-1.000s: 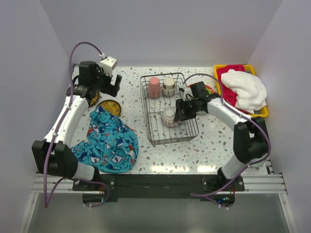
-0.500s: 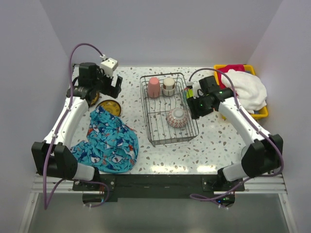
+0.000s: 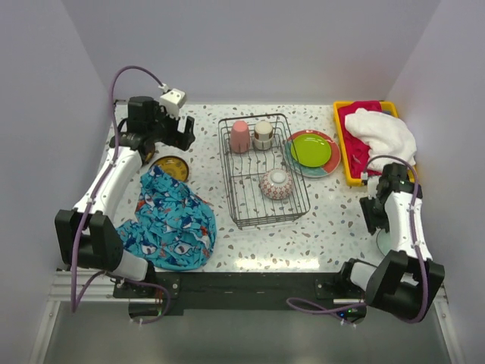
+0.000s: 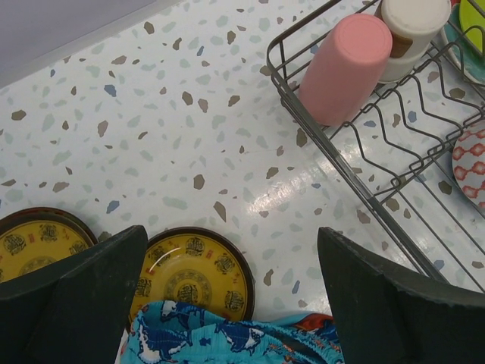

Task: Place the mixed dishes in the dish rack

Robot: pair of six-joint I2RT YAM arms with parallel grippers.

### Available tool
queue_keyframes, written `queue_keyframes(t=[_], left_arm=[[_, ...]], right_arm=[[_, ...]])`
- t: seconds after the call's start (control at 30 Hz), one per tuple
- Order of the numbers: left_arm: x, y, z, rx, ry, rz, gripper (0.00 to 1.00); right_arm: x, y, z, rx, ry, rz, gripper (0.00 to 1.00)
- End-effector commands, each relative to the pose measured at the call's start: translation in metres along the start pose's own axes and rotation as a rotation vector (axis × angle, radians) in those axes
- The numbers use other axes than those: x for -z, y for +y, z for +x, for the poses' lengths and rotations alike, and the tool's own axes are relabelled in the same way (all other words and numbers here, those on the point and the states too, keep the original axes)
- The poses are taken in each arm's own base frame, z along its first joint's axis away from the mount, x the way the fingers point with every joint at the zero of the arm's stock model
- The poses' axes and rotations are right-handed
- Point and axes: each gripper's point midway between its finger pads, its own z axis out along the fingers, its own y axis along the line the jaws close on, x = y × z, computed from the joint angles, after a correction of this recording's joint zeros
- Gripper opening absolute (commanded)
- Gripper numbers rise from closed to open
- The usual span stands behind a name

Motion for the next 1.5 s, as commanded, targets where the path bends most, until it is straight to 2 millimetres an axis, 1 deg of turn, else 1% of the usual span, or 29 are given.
queue_keyframes(t=[0.0,0.13,0.23,0.33,0.37,0.5,0.57,0.6,0.7,0.73,0.77,0.8,0.83,0.87,0.9,0.97,1.0,1.07,1.1,1.13,1.17,1.2,1.23,1.27,1.33,1.37,1.4,1.43,1.47], left_arm=[[0.002,0.002,-0.042,0.007,-0.108,0.018,1.00],[0.001,0.000,-0.045,0.021,-0.115,0.029,1.00],[0.001,-0.001,-0.045,0.025,-0.115,0.032,1.00],[0.003,-0.001,-0.045,0.025,-0.118,0.030,1.00],[0.004,-0.002,-0.045,0.024,-0.119,0.030,1.00],[0.007,0.000,-0.044,0.014,-0.119,0.018,1.00],[0.007,0.000,-0.041,0.015,-0.115,0.014,1.00],[0.006,0.000,-0.039,0.014,-0.112,0.013,1.00],[0.006,-0.001,-0.038,0.018,-0.112,0.018,1.00],[0.006,-0.001,-0.039,0.017,-0.113,0.019,1.00],[0.006,-0.002,-0.040,0.018,-0.114,0.022,1.00],[0.007,-0.001,-0.041,0.017,-0.116,0.020,1.00],[0.008,-0.002,-0.040,0.019,-0.116,0.024,1.00],[0.008,-0.003,-0.040,0.019,-0.114,0.024,1.00],[0.009,-0.002,-0.039,0.020,-0.112,0.021,1.00],[0.010,-0.002,-0.034,0.023,-0.105,0.015,1.00],[0.011,-0.002,-0.033,0.020,-0.106,0.008,1.00],[0.013,0.000,-0.029,0.015,-0.097,-0.008,1.00],[0.015,0.001,-0.028,0.001,-0.094,-0.011,1.00],[0.016,0.003,-0.026,-0.004,-0.087,-0.025,1.00],[0.018,0.005,-0.025,-0.013,-0.085,-0.035,1.00],[0.019,0.006,-0.025,-0.025,-0.083,-0.043,1.00],[0.021,0.008,-0.022,-0.029,-0.073,-0.055,1.00],[0.022,0.009,-0.022,-0.033,-0.073,-0.063,1.00],[0.027,0.013,-0.021,-0.041,-0.072,-0.084,1.00],[0.029,0.014,-0.020,-0.043,-0.071,-0.090,1.00],[0.031,0.016,-0.019,-0.046,-0.070,-0.098,1.00],[0.033,0.019,-0.016,-0.044,-0.062,-0.111,1.00],[0.035,0.021,-0.014,-0.044,-0.060,-0.118,1.00]], right_arm=[[-0.013,-0.017,0.016,0.003,0.025,0.023,0.48],[-0.026,-0.013,0.028,-0.018,0.071,-0.015,0.47],[-0.034,-0.013,0.029,-0.012,0.092,-0.023,0.47],[-0.043,-0.011,0.031,0.000,0.123,-0.042,0.41],[-0.044,-0.010,0.031,0.000,0.125,-0.049,0.32],[-0.038,-0.006,0.026,0.010,0.096,-0.080,0.10],[-0.033,-0.004,0.025,0.021,0.092,-0.101,0.01],[-0.032,-0.004,0.025,0.024,0.093,-0.107,0.00],[-0.018,-0.002,0.015,0.032,0.054,-0.147,0.00],[-0.003,-0.007,-0.002,0.022,-0.011,-0.141,0.00],[0.011,0.000,-0.010,0.023,-0.063,-0.171,0.00],[0.032,-0.001,-0.034,0.056,-0.148,-0.161,0.00],[0.046,0.005,-0.046,0.072,-0.201,-0.181,0.00],[0.064,0.021,-0.056,0.096,-0.256,-0.254,0.00],[0.089,0.030,-0.079,0.140,-0.348,-0.270,0.00],[0.120,0.053,-0.104,0.154,-0.465,-0.362,0.00],[0.141,0.069,-0.124,0.185,-0.537,-0.406,0.00],[0.166,0.091,-0.149,0.173,-0.622,-0.511,0.00],[0.180,0.112,-0.164,0.200,-0.653,-0.593,0.00],[0.188,0.122,-0.173,0.153,-0.663,-0.661,0.00],[0.201,0.137,-0.190,0.169,-0.715,-0.722,0.00],[0.205,0.159,-0.197,0.184,-0.708,-0.809,0.00],[0.215,0.171,-0.212,0.151,-0.739,-0.875,0.00],[0.220,0.184,-0.217,0.143,-0.738,-0.936,0.00],[0.227,0.223,-0.215,0.128,-0.675,-1.111,0.00],[0.241,0.235,-0.229,0.158,-0.759,-1.166,0.00],[0.240,0.258,-0.220,0.179,-0.729,-1.234,0.00],[0.250,0.270,-0.228,0.166,-0.756,-1.286,0.00],[0.249,0.283,-0.225,0.168,-0.732,-1.313,0.00]])
